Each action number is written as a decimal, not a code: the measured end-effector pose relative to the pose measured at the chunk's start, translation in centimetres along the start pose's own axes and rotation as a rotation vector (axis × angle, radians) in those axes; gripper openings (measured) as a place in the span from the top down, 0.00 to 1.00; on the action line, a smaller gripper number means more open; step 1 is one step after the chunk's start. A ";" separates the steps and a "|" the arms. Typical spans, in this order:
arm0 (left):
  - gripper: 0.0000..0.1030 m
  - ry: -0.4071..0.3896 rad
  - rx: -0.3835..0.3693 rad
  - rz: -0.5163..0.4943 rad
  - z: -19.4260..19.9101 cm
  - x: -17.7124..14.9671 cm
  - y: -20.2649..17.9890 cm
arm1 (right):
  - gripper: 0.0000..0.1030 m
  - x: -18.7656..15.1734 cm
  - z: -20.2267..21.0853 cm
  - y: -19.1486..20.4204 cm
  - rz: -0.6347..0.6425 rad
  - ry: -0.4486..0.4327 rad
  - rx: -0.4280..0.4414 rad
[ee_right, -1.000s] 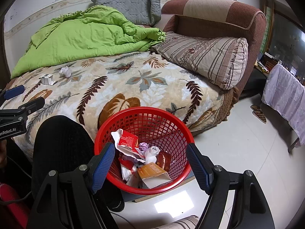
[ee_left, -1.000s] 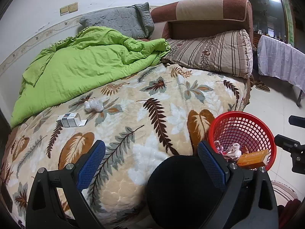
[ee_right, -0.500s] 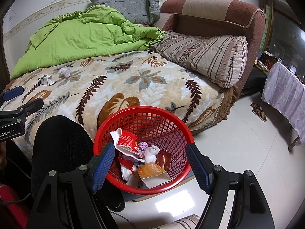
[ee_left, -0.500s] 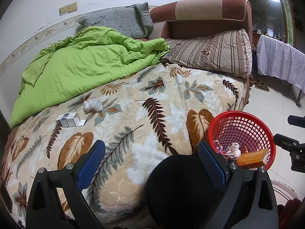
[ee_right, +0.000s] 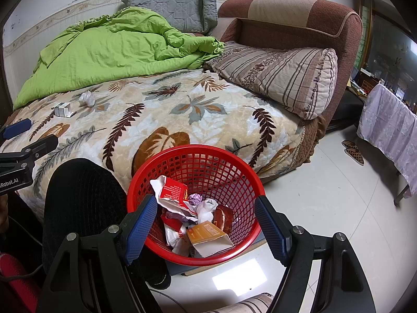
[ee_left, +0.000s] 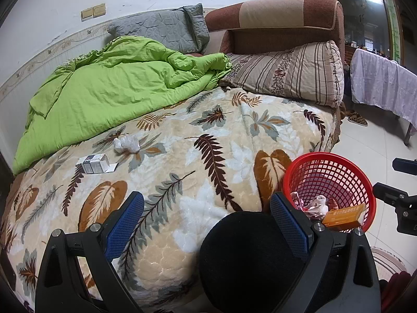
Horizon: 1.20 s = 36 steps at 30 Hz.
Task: Collect trash
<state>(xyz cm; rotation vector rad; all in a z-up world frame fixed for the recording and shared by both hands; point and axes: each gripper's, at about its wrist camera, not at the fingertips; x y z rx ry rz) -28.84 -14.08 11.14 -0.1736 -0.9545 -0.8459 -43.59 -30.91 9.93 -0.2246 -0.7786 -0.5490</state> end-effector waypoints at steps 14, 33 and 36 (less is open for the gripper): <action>0.06 0.000 0.000 0.002 -0.1 -0.1 0.1 | 0.22 0.1 0.0 0.1 0.002 -0.001 -0.001; 0.06 0.038 -0.008 0.119 -1.4 -0.5 2.9 | 0.22 2.6 -1.1 1.5 0.034 -0.029 0.018; 0.06 0.068 0.070 0.208 -2.3 -1.0 6.4 | 0.22 5.2 -2.0 3.7 0.046 -0.041 0.091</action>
Point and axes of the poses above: each gripper's, at about its wrist camera, not at the fingertips, and z roughly against the way its jaws point, y to its left, x to its top, and after that the axes turned 7 degrees about -z, right-handed
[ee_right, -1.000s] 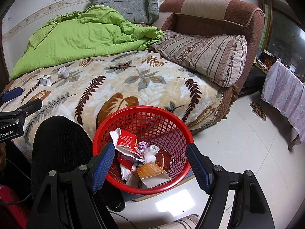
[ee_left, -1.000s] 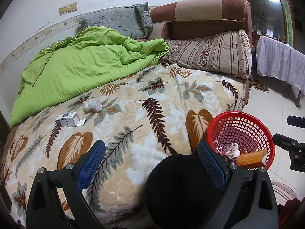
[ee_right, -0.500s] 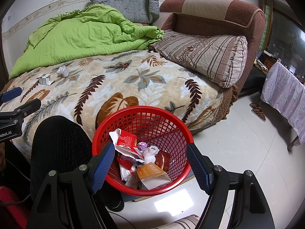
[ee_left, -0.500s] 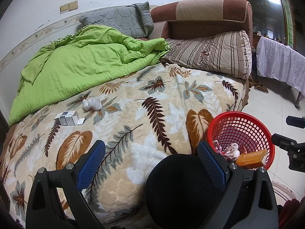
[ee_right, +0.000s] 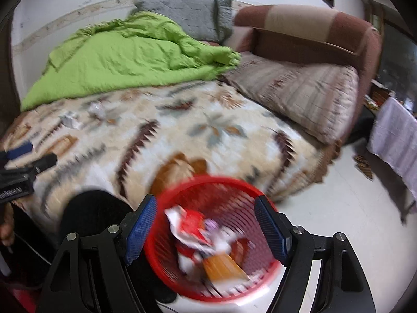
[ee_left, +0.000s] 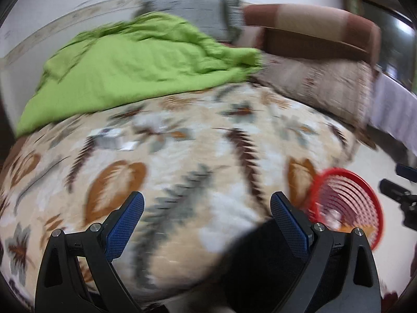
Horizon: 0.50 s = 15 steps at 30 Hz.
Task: Collect trash
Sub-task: 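Move both tools back toward the white box and plastic bag on the bed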
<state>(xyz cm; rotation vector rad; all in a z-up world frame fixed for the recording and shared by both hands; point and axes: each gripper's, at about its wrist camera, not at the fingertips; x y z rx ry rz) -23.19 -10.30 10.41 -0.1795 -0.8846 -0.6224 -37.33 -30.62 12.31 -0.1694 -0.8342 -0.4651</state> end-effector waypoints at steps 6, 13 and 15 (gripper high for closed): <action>0.06 0.112 0.224 0.137 -3.3 -0.4 7.2 | 0.12 5.2 -6.1 7.2 0.068 0.074 0.187; 0.06 0.235 0.298 0.249 -8.2 -1.3 14.9 | 0.10 8.5 -18.4 17.4 0.129 0.222 0.217; 0.06 0.257 0.301 0.243 -9.8 -1.3 16.6 | 0.10 9.1 -22.5 19.5 0.104 0.335 0.228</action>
Point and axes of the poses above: each gripper's, at about its wrist camera, not at the fingertips, and z roughly against the way its jaws point, y to its left, x to its top, and after that the axes turned 7 degrees about -z, right-handed
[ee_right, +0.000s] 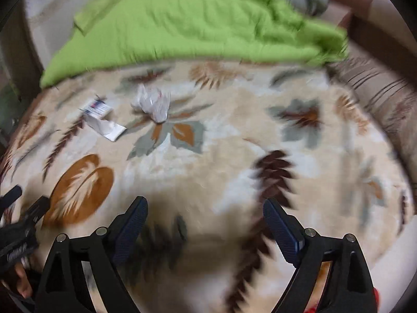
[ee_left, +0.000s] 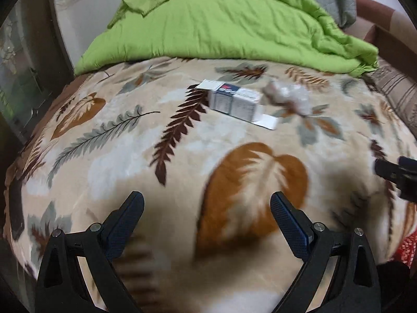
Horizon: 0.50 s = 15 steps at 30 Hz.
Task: Collect trash
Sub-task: 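Move both tools back toward the white box and plastic bag on the bed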
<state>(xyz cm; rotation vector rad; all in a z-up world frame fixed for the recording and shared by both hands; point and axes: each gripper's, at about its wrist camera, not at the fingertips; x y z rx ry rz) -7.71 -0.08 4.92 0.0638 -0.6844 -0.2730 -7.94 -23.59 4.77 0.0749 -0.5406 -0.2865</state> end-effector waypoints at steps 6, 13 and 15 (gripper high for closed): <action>0.06 0.037 -0.028 0.044 -5.2 1.7 2.0 | 0.04 3.6 -7.1 1.6 -0.085 0.018 -0.027; 0.00 0.055 -0.035 0.094 -8.6 3.2 3.2 | 0.00 3.3 -8.3 3.1 -0.052 -0.083 -0.110; 0.00 0.058 -0.029 0.085 -9.0 3.5 3.1 | 0.00 3.1 -8.2 3.1 -0.044 -0.097 -0.112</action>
Point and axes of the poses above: each gripper's, at about its wrist camera, not at the fingertips, and z roughly against the way its jaws point, y to its left, x to its top, and after that the axes turned 7 degrees about -z, right-handed
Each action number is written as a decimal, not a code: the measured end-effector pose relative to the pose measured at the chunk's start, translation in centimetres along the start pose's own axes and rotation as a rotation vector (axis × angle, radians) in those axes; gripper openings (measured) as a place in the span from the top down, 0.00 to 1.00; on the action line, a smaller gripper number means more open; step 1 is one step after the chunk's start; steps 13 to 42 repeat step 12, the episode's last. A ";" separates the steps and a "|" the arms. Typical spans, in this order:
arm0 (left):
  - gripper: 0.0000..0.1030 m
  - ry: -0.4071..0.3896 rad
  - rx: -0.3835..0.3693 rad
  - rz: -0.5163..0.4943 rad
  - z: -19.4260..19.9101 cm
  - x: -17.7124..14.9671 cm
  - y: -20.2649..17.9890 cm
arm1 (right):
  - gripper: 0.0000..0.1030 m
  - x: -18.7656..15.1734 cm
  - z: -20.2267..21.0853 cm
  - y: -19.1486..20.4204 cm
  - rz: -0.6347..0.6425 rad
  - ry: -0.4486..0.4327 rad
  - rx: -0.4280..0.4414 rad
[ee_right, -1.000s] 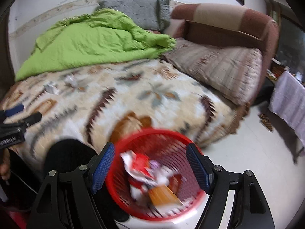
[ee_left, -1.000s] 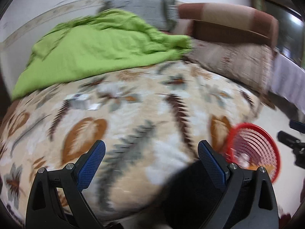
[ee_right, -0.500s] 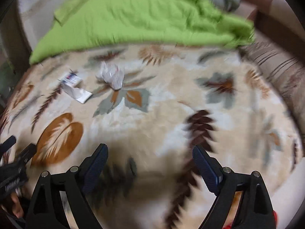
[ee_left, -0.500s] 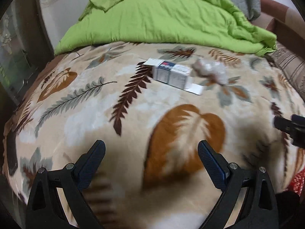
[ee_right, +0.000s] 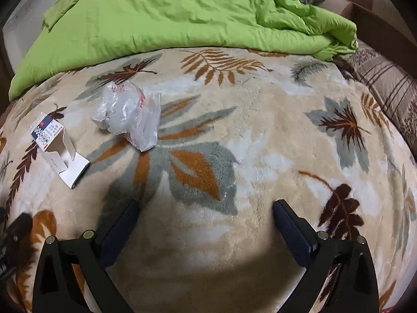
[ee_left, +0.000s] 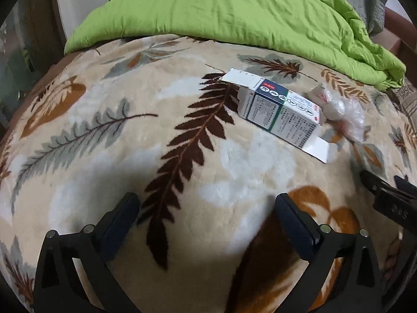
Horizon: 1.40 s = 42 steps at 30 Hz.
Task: Collect trash
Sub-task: 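Move both tools back toward the white box and plastic bag on the bed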
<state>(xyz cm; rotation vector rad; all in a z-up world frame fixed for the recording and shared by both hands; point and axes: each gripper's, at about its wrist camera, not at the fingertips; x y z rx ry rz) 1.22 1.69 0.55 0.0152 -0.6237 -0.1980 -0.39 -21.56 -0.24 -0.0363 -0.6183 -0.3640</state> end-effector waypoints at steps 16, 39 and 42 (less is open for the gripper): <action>0.00 -0.008 0.009 -0.011 -0.3 0.2 0.1 | 0.00 0.1 -0.2 0.0 -0.007 -0.009 0.011; 0.00 -0.008 0.009 -0.011 -0.3 0.2 0.1 | 0.00 0.1 -0.2 0.0 -0.007 -0.009 0.011; 0.00 -0.008 0.009 -0.011 -0.3 0.2 0.1 | 0.00 0.1 -0.2 0.0 -0.007 -0.009 0.011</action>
Point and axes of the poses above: each gripper's, at about its wrist camera, not at the fingertips, and z roughly against the way its jaws point, y to its left, x to its top, and after that the axes turned 7 degrees about -z, right-handed
